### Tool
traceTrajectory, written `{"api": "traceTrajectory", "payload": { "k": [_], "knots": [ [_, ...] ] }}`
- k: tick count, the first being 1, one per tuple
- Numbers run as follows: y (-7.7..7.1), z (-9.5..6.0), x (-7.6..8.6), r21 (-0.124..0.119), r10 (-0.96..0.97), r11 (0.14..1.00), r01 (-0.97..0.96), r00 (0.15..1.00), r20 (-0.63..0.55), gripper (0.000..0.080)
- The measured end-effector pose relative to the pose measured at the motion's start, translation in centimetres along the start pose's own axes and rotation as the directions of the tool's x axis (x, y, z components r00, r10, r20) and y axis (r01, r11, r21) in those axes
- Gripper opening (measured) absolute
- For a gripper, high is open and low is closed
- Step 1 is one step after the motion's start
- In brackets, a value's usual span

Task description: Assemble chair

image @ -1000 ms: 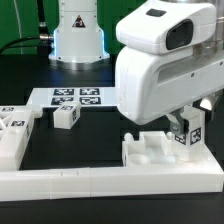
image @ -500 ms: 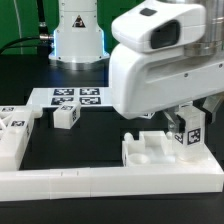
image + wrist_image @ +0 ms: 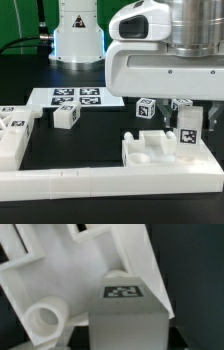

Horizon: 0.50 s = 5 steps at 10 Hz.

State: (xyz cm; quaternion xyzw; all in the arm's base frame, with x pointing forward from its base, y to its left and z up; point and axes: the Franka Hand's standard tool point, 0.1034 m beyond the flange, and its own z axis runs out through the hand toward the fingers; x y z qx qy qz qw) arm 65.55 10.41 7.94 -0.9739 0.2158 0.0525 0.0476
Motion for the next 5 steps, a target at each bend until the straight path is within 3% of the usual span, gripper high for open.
{"api": "traceTrajectory", "payload": {
  "k": [5],
  "knots": [
    [0.11, 0.02, 0.03, -0.001, 0.287, 0.958, -0.287, 0.958, 0.0, 0.0291]
  ]
}}
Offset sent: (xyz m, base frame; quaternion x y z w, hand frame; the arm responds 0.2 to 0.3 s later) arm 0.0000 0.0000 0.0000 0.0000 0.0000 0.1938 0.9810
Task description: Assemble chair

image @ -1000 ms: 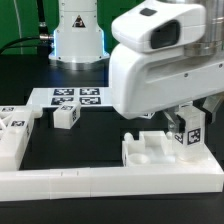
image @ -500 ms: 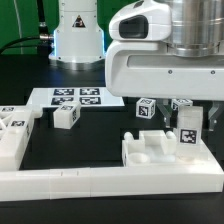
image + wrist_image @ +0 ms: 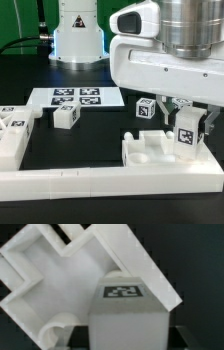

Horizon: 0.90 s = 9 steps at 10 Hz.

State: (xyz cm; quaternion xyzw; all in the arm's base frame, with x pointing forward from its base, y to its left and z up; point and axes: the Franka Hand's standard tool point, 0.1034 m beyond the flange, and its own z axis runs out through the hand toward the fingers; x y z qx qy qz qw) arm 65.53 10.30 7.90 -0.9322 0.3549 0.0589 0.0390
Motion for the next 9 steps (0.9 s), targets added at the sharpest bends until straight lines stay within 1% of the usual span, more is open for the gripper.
{"api": "traceTrajectory", "payload": {
  "k": [2, 3, 4, 5, 6, 7, 8, 9],
  "knots": [
    [0.02, -0.02, 0.07, 0.004, 0.153, 0.988, -0.153, 0.988, -0.001, 0.0291],
    [0.07, -0.04, 0.2, 0.024, 0.238, 0.971, -0.238, 0.971, -0.003, 0.0291],
    [0.11, 0.02, 0.19, 0.03, 0.305, 0.952, -0.305, 0.952, -0.004, 0.0291],
    [0.15, 0.12, 0.2, 0.032, 0.326, 0.945, -0.325, 0.945, -0.003, 0.0291],
    [0.15, 0.16, 0.17, 0.032, 0.308, 0.951, -0.308, 0.951, -0.004, 0.0369],
    [0.21, 0.24, 0.14, 0.028, 0.266, 0.964, -0.266, 0.964, -0.004, 0.0369],
    [0.39, 0.42, -0.1, 0.011, 0.223, 0.975, -0.223, 0.975, -0.002, 0.0506],
    [0.36, 0.32, -0.6, -0.018, 0.161, 0.987, -0.161, 0.987, 0.002, 0.0618]
  ]
}}
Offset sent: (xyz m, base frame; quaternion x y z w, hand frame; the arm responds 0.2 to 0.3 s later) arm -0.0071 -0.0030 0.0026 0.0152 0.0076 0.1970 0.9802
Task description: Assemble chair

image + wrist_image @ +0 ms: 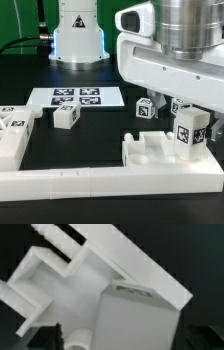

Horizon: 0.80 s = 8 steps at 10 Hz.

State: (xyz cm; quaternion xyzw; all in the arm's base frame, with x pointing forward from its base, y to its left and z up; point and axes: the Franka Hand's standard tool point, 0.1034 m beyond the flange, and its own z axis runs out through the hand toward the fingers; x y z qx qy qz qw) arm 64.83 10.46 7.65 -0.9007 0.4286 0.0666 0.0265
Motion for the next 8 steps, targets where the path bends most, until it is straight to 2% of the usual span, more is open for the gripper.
{"api": "traceTrajectory", "payload": {
  "k": [2, 6, 7, 8],
  "knots": [
    [0.05, -0.1, 0.05, -0.008, -0.23, 0.973, 0.23, 0.973, -0.002, 0.064],
    [0.11, -0.08, 0.04, -0.014, -0.51, 0.86, 0.51, 0.86, 0.001, 0.0649],
    [0.05, -0.3, -0.29, -0.048, -0.606, 0.794, 0.605, 0.795, -0.004, 0.0649],
    [-0.34, -0.54, -0.77, -0.053, -0.7, 0.714, 0.699, 0.714, -0.005, 0.0649]
  ]
}}
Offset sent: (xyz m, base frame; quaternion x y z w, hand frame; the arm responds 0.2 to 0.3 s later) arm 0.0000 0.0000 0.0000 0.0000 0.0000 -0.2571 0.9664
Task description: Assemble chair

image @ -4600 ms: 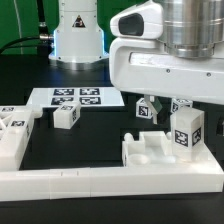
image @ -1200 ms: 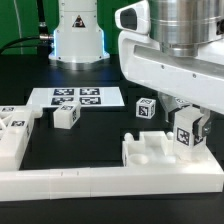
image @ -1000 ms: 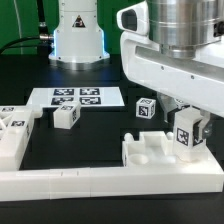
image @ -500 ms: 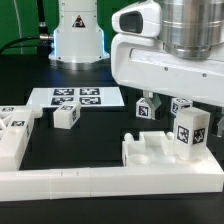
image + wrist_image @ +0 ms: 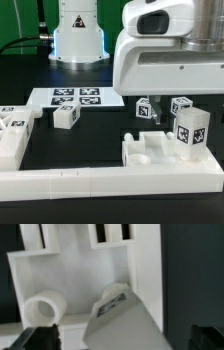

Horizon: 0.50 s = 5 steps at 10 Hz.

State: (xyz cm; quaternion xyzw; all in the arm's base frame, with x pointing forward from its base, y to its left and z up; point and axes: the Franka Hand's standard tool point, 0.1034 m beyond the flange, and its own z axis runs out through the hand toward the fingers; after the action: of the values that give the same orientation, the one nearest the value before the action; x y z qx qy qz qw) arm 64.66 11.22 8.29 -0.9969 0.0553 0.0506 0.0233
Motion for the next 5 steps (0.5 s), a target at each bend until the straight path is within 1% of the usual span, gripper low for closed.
{"api": "traceTrajectory", "payload": {
  "k": [1, 2, 4, 5],
  "knots": [
    [-0.44, -0.1, -0.15, -0.011, -0.07, 0.997, 0.07, 0.998, -0.003, 0.0649],
    [-0.66, -0.11, -0.12, -0.023, -0.188, 0.982, 0.188, 0.982, -0.009, 0.0649],
    [-0.64, -0.22, 0.19, -0.041, -0.399, 0.916, 0.398, 0.917, -0.018, 0.0649],
    [-0.58, -0.14, 0.23, -0.044, -0.47, 0.882, 0.469, 0.882, -0.016, 0.0649]
  ]
}}
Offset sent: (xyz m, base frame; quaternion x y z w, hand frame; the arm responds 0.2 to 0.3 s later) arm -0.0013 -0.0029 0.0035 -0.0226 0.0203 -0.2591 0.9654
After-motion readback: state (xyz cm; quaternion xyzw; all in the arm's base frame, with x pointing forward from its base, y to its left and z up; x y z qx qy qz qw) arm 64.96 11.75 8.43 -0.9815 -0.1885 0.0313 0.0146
